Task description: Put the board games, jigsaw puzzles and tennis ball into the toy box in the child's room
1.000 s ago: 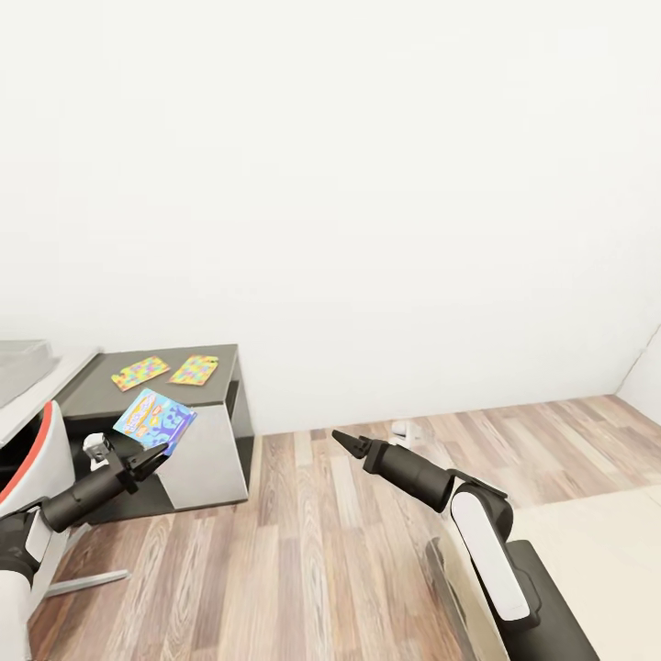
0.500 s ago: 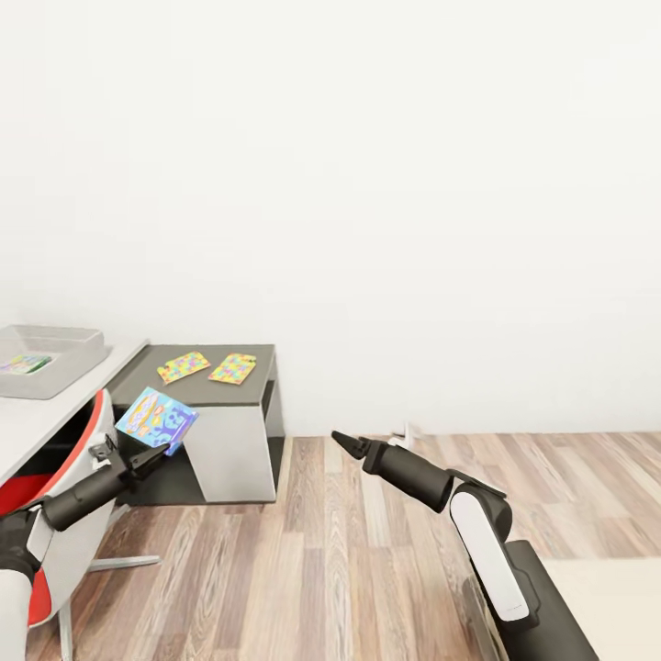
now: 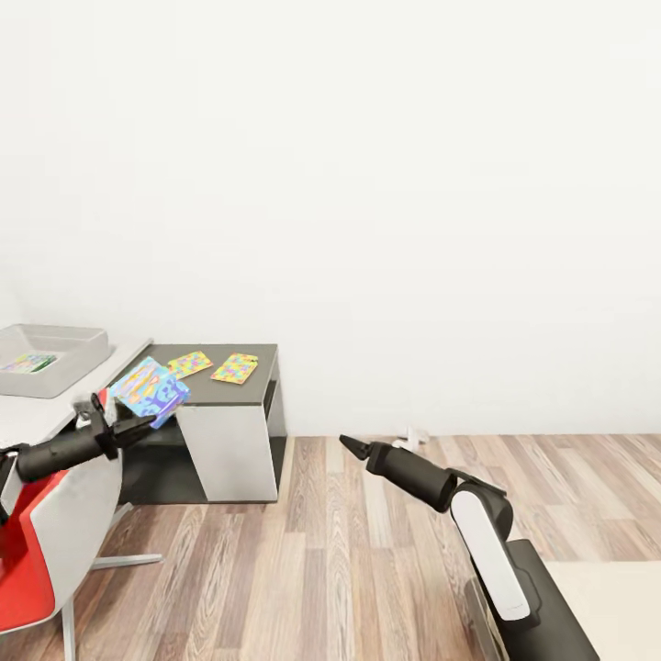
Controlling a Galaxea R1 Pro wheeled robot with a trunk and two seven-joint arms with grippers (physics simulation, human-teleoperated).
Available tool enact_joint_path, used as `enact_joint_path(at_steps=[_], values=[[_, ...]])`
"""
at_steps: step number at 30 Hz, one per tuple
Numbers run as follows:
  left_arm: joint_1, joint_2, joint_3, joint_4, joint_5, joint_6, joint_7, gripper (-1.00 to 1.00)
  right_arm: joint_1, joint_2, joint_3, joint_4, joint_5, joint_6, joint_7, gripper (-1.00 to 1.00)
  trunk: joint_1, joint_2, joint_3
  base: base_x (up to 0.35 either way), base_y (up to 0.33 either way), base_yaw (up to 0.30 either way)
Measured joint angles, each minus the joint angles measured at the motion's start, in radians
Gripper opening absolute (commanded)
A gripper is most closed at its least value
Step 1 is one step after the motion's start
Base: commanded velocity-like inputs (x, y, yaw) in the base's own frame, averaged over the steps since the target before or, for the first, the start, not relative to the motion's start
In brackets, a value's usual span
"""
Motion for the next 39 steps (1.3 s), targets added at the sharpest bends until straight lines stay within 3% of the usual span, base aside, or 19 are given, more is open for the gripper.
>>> enact_joint_path(at_steps=[3, 8, 11, 13, 16, 22, 25, 35, 39], values=[[-0.098, 0.052, -0.051, 0.018, 0.005, 0.007, -0.004, -1.0, -0.023, 0.02, 0.0, 0.005, -0.007, 0.053, -0.072, 1.0, 0.0, 0.0, 0.0, 0.0, 0.0, 0.0], [-0.206, 0.099, -0.071, 0.049, 0.006, 0.007, -0.005, -1.0, -0.16, 0.155, -0.002, 0.021, 0.004, 0.223, -0.307, 1.0, 0.0, 0.0, 0.0, 0.0, 0.0, 0.0], [-0.243, 0.138, -0.074, 0.051, 0.002, 0.007, -0.004, -1.0, -0.229, 0.157, -0.003, 0.047, 0.0, 0.244, -0.403, 1.0, 0.0, 0.0, 0.0, 0.0, 0.0, 0.0], [-0.252, 0.179, -0.075, 0.052, 0.004, 0.007, -0.004, -1.0, -0.252, 0.158, -0.004, 0.069, -0.003, 0.243, -0.431, 1.0, 0.0, 0.0, 0.0, 0.0, 0.0, 0.0], [-0.254, 0.201, -0.08, 0.052, 0.005, 0.007, -0.004, -1.0, -0.26, 0.158, -0.004, 0.079, -0.004, 0.233, -0.44, 1.0, 0.0, 0.0, 0.0, 0.0, 0.0, 0.093], [-0.256, 0.208, -0.083, 0.052, 0.004, 0.007, -0.004, -1.0, -0.262, 0.158, 0.002, 0.111, -0.004, 0.184, -0.444, 1.0, 0.0, 0.0, 0.002, 0.001, 0.0, 0.24], [-0.256, 0.209, -0.084, 0.052, 0.004, 0.007, -0.004, -1.0, -0.263, 0.158, 0.028, 0.127, -0.004, 0.175, -0.445, 1.0, 0.0, 0.0, 0.003, 0.093, 0.0, 0.276], [-0.256, 0.206, -0.082, 0.052, 0.003, 0.007, -0.004, -1.0, -0.264, 0.158, 0.055, 0.146, -0.003, 0.14, -0.44, 1.0, -0.001, 0.0, 0.006, 0.272, 0.0, 0.28], [-0.255, 0.202, -0.081, 0.052, 0.002, 0.007, -0.004, -1.0, -0.311, 0.158, 0.105, 0.144, -0.004, 0.142, -0.439, 1.0, -0.001, 0.0, 0.006, 0.25, 0.0, 0.272]])
